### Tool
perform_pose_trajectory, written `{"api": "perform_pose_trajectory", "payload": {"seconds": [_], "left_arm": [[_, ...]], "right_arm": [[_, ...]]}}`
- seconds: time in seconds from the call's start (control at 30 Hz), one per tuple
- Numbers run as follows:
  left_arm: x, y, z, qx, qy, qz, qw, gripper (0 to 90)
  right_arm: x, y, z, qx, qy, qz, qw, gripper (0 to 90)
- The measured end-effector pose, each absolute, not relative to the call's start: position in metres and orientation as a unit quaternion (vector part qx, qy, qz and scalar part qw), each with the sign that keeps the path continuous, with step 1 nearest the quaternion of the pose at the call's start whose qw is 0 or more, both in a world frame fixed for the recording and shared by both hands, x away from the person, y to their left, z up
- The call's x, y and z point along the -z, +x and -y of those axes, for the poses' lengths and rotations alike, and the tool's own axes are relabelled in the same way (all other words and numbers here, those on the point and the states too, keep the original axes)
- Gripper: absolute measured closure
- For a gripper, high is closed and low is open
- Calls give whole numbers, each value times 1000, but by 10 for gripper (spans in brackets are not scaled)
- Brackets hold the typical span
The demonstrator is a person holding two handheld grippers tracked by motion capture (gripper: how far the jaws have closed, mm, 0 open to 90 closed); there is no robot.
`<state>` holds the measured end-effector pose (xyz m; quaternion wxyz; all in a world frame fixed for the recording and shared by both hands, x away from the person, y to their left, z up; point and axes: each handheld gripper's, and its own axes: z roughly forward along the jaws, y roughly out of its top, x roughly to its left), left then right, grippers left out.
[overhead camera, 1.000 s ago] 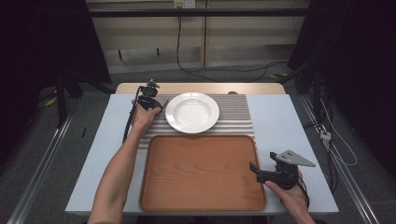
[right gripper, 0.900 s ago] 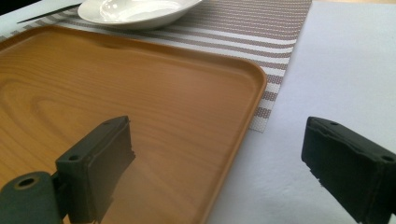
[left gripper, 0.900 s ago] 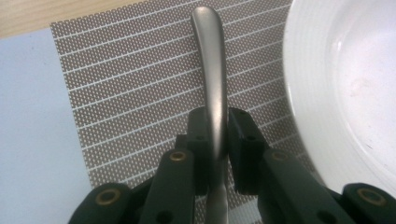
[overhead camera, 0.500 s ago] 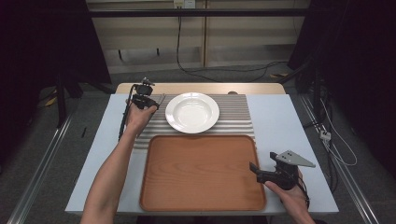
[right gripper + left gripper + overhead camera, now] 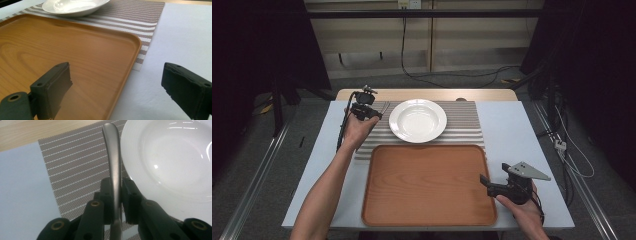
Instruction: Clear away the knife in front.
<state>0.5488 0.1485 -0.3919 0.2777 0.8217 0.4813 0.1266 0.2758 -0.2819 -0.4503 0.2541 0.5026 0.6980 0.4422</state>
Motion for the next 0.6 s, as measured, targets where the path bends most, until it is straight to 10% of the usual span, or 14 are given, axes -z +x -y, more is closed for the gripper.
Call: {"api": "perform_pose_trajectory", "payload": {"seconds": [0.6], "left_arm": [[368,512,-139,-125,844,-433,292,799]], "right_arm": [[450,275,280,-442,500,-700,256,85]]}}
